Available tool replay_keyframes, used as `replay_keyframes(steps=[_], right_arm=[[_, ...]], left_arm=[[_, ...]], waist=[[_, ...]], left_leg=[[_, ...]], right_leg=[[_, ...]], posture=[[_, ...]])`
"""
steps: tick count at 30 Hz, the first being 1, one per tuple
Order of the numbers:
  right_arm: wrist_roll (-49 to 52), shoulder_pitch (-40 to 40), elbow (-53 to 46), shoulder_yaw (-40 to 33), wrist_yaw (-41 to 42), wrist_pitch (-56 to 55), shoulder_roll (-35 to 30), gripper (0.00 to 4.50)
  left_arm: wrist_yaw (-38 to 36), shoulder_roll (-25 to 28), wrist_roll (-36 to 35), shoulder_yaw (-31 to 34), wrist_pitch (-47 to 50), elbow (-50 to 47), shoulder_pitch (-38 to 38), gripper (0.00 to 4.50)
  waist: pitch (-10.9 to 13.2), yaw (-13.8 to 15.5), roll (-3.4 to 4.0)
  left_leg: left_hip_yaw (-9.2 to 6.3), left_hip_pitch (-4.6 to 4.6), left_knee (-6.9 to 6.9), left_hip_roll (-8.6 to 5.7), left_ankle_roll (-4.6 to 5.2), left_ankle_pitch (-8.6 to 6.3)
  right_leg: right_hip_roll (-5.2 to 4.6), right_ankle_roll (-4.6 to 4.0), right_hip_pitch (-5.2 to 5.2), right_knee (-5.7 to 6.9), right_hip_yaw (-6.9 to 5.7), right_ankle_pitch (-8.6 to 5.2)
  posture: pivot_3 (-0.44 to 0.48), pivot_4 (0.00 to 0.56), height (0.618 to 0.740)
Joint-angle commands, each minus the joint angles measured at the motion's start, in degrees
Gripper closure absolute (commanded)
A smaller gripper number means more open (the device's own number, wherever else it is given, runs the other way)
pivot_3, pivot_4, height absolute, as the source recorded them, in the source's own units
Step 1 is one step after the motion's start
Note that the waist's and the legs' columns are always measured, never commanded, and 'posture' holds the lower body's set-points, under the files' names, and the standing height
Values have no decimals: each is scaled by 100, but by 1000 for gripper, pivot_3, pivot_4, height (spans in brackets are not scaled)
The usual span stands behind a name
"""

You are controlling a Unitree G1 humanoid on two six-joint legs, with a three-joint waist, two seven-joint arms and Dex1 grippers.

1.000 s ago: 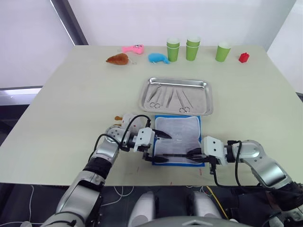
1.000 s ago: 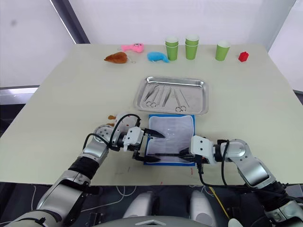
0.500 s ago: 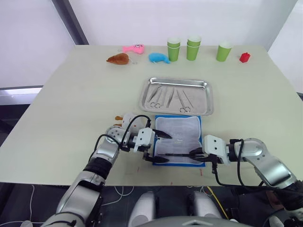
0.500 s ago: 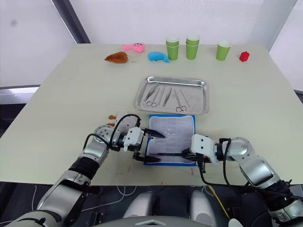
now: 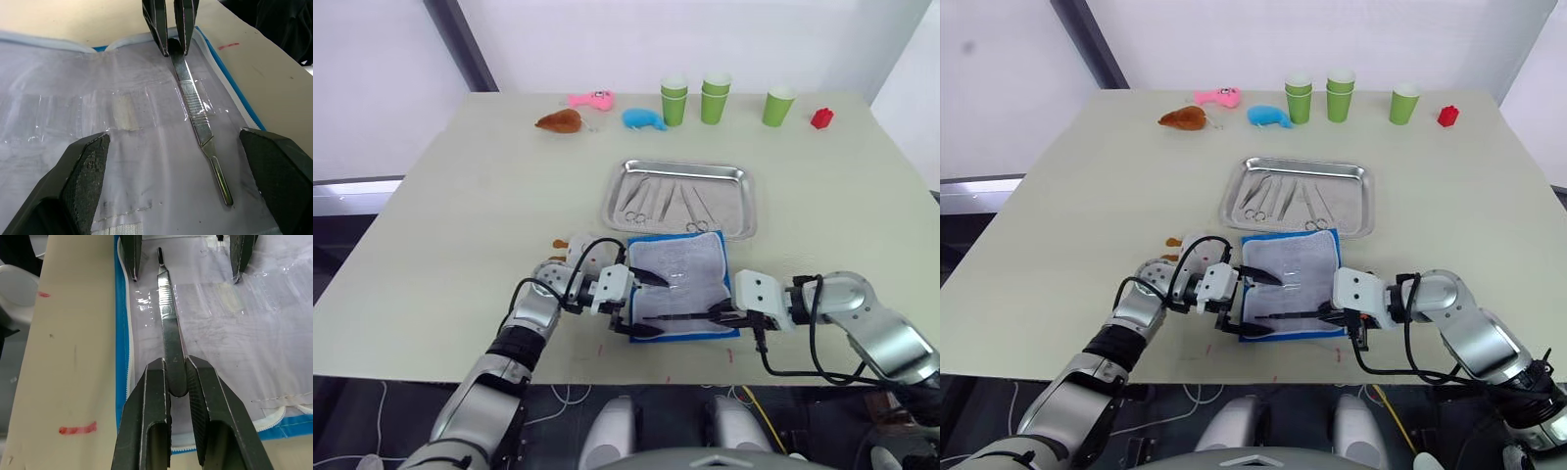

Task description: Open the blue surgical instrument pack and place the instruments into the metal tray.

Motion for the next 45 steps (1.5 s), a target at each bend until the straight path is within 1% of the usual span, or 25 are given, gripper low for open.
replay_keyframes(steps=[1, 3, 9, 19, 25, 28, 34, 40, 43, 45], right_arm=[[72, -180, -258, -318, -47, 5, -89, 4498], [82, -183, -265, -313, -53, 14, -99, 4498], [113, -223, -314, -432, 170, 59, -558, 4498], [276, 168, -531, -695, 310, 123, -1090, 4498], [376, 527, -557, -1144, 361, 2, -1397, 4498], [443, 820, -526, -1480, 457, -117, -1633, 4498], [510, 1191, -300, -2007, 591, -427, -1910, 4498], [780, 1392, -267, -2470, 765, -478, -1971, 4498], [1233, 1404, -350, -2788, 720, -157, -1807, 4498], [1374, 1405, -389, -2865, 674, -30, -1767, 4498]], left_arm=[[-98, 84, 657, -498, 45, 537, 365, 0], [-99, 84, 658, -497, 45, 537, 365, 0], [-62, 80, 659, -492, 57, 511, 397, 0], [-72, 79, 654, -498, 72, 483, 421, 0], [-78, 66, 660, -497, 69, 514, 387, 0], [-91, 72, 661, -495, 61, 527, 381, 0], [-125, 69, 675, -492, 15, 650, 303, 0], [-141, 59, 668, -502, -38, 739, 255, 0], [-139, 61, 673, -505, -60, 767, 254, 0], [-139, 61, 673, -506, -71, 779, 252, 0]], waist=[[0, 1, 0], [1, 2, -1], [5, 1, 3], [6, -1, 6], [10, 6, 1], [11, 6, -1], [17, -3, -11], [18, 2, -11], [18, 4, -11], [18, 3, -11]], left_leg=[[0, -1, 0, -1, 0, 0], [0, -2, 0, -3, 0, 0], [2, -2, 0, -7, 0, 0], [3, -4, -1, -6, 0, 0], [7, -5, -1, -7, -1, 0], [10, -6, -1, -8, -1, 0], [17, -5, -2, -7, -1, 0], [18, -4, -2, -6, -1, 0], [20, -4, -2, -7, -1, 0], [20, -2, -1, -6, -1, 0]], right_leg=[[-1, 0, 0, -1, 0, 0], [-4, 0, 0, -1, 0, 0], [-12, 3, 1, -2, 0, -1], [-22, 8, 1, -4, -2, -4], [-30, 11, 2, -5, -1, -6], [-32, 11, 2, -7, -1, -6], [-34, 13, 3, -8, 2, -7], [-34, 18, 3, -8, 2, -9], [-35, 17, 4, -8, 4, -8], [-35, 16, 5, -8, 4, -8]], posture=[[0, 150, 739], [0, 150, 739], [0, 150, 739], [0, 150, 739], [0, 150, 739], [0, 150, 739], [0, 150, 739], [0, 150, 739], [0, 150, 739], [0, 150, 739]])
